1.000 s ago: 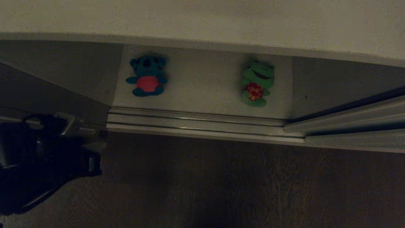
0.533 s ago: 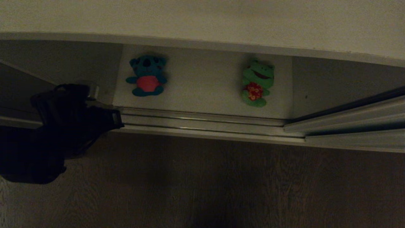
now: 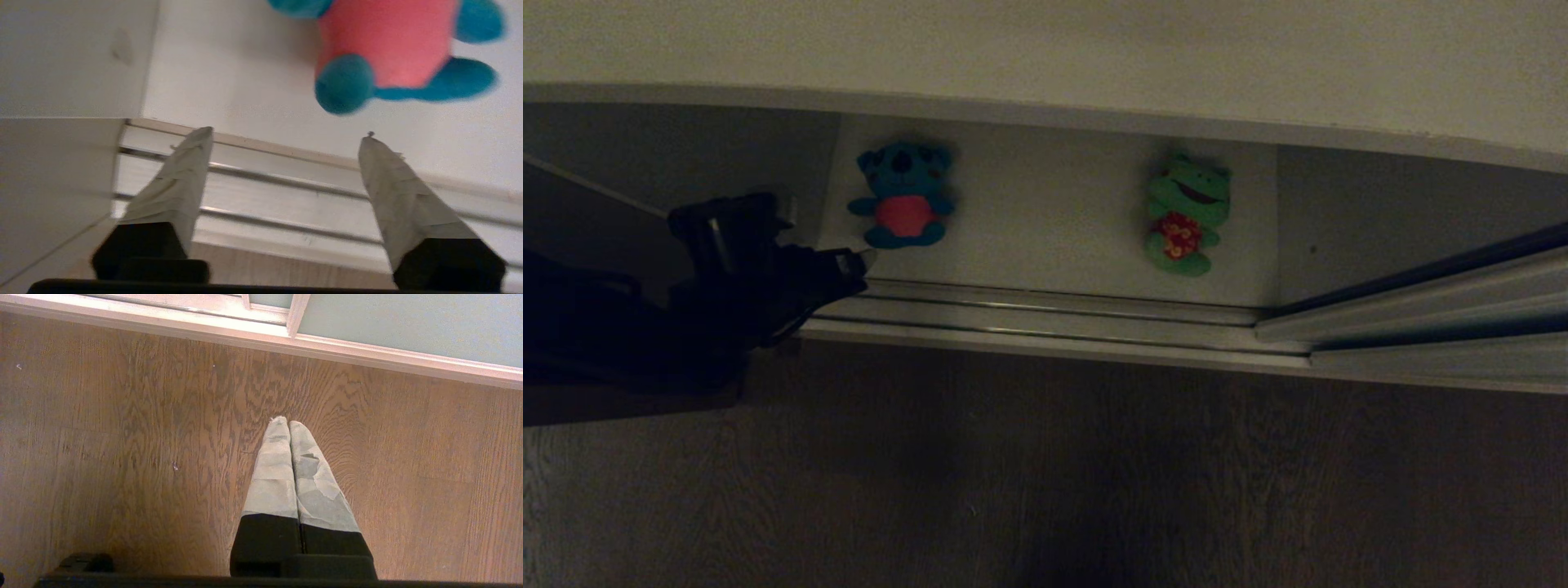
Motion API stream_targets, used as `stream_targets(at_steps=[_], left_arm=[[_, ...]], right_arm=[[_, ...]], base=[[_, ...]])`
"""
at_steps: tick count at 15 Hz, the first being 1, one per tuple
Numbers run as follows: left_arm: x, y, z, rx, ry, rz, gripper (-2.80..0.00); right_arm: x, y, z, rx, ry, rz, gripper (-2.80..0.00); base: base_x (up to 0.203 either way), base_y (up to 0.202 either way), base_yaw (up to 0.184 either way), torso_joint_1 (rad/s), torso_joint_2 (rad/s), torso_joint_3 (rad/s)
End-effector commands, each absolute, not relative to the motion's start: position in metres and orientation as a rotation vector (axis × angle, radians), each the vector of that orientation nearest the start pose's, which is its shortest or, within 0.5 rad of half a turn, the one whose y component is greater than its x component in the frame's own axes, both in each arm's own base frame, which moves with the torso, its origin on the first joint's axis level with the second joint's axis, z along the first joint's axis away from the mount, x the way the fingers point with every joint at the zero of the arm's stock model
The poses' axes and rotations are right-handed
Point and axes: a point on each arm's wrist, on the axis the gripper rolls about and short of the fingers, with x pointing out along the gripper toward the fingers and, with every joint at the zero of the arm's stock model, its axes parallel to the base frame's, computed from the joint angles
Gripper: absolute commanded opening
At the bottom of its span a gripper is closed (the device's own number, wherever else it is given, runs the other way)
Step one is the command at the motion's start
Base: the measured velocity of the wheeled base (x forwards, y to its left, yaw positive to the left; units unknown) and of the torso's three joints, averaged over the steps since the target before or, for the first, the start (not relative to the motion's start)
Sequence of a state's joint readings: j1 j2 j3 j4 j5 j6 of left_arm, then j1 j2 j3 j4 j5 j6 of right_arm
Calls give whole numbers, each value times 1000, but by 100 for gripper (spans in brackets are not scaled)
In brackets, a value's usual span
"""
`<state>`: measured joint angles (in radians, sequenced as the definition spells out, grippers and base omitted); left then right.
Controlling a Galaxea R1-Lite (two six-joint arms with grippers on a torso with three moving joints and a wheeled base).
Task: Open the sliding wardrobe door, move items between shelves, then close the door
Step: Place the blue doll on the higher shelf
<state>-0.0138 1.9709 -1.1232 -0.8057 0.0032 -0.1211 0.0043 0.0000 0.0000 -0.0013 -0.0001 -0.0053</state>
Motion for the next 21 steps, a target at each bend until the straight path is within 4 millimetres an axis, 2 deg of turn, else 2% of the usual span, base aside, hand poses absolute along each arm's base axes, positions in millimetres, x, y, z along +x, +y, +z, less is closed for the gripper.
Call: stream_targets(at_steps=[1,4,10,16,21], left_arm=[[410,-7,187,-161,61,-9,0],[428,-14,184,-246,82,-21,0],[440,-19,210,-397,35,-92,0],[461,-20,199,-468,43,-130,0],[468,-28,203,-521,20,-160,0]], right_arm=[[-23,0,75,-6,-2,5,-280],[-23,0,75,-6,0,5,-280],[-23,0,75,-6,-2,5,-280],[-23,0,75,-6,-2,5,-280],[-23,0,75,-6,-2,3,-280]], base=[[0,0,0,0,0,0],[0,0,0,0,0,0],[0,0,0,0,0,0],[0,0,0,0,0,0],[0,0,0,0,0,0]])
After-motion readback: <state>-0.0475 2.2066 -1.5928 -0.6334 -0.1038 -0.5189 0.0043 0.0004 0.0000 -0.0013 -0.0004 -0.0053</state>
